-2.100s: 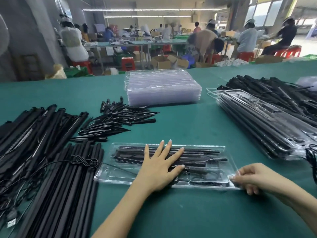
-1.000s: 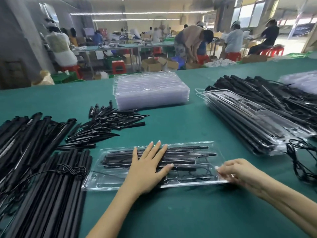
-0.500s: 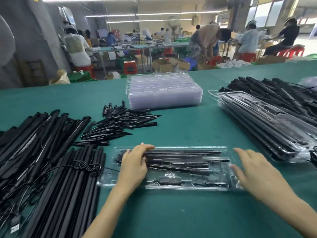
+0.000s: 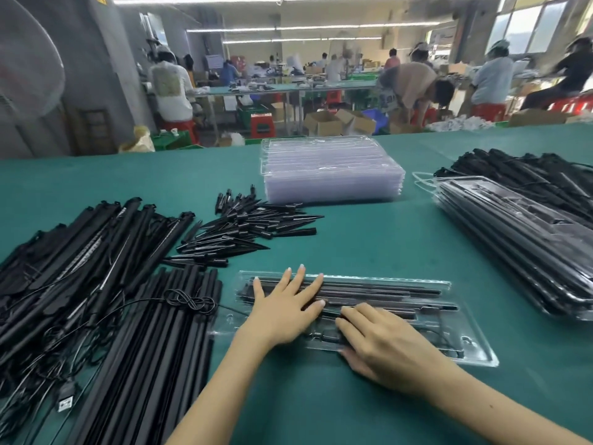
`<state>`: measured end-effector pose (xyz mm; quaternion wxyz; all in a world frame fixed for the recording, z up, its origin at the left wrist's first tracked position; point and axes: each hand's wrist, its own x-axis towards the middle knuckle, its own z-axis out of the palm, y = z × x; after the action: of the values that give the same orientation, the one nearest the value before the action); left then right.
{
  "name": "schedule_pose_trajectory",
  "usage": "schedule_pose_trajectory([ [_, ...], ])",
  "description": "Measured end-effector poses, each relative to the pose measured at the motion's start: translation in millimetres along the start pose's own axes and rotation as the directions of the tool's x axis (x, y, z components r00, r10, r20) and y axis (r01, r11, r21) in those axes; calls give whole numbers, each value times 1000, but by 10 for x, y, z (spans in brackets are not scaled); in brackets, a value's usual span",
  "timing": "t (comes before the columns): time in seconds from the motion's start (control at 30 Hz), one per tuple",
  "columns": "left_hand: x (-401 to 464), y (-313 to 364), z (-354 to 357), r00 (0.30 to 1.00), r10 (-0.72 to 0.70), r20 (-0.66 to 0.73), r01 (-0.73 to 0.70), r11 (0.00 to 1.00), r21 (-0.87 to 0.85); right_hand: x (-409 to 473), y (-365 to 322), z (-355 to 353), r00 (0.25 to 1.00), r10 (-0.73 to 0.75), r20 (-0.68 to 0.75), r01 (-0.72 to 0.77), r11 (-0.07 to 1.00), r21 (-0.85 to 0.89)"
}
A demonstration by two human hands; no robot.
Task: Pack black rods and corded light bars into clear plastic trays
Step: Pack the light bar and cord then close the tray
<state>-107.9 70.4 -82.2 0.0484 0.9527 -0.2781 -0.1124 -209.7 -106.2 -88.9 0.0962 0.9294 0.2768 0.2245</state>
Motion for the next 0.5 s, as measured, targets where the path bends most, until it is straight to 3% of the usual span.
schedule_pose_trajectory([
  [0.13, -232, 49, 60, 975, 216, -47, -219, 973, -70, 26, 98, 73, 995, -24, -94, 21, 999, -34],
  [0.2, -307, 87, 69, 955, 295, -32, -296, 955, 3, 38, 141, 90, 987, -14, -158, 5, 998, -61],
  [0.37, -235, 180, -56, 955, 273, -115, -252, 953, 171, 71, 129, 35, 993, 41, -114, -50, 996, -72],
  [0.5, -252, 210, -100, 958, 274, -85, -262, 956, 130, 139, 81, 6, 976, 106, -193, -130, 984, -121],
])
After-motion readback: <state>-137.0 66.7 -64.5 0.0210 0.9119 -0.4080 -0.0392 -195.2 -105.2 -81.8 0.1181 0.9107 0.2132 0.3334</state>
